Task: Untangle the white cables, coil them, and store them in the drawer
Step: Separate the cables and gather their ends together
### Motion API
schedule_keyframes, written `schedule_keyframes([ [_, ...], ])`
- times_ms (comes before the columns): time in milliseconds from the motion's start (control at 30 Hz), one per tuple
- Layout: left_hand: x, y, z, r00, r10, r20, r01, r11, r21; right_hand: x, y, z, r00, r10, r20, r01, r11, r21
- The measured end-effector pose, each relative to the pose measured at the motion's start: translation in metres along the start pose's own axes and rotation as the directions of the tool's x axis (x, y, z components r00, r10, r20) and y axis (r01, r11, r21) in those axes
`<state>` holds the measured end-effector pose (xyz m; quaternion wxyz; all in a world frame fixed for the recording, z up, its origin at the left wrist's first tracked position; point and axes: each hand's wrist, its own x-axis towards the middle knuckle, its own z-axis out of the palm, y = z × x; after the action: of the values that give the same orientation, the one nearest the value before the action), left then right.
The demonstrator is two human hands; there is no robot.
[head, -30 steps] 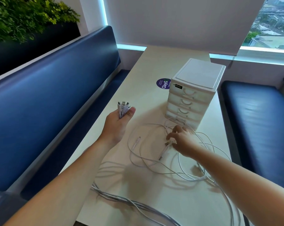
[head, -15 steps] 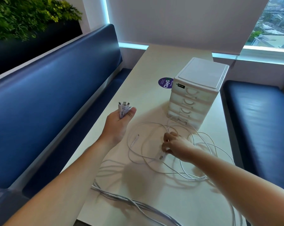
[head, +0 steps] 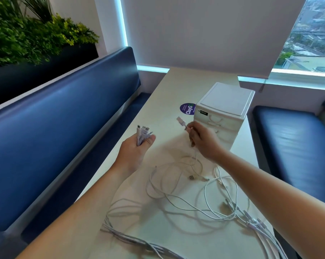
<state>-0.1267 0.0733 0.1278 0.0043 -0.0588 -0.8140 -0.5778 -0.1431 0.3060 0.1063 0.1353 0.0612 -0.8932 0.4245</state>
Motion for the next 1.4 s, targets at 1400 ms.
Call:
schedule_keyframes([
  [1400,0.010,0.074,-0.093,0.944,0.129,-0.304,-0.234,0.910,-0.342,-0.047,-0.049,0.032,0.930,-0.029,0.367,0.044,0.998,-0.034],
])
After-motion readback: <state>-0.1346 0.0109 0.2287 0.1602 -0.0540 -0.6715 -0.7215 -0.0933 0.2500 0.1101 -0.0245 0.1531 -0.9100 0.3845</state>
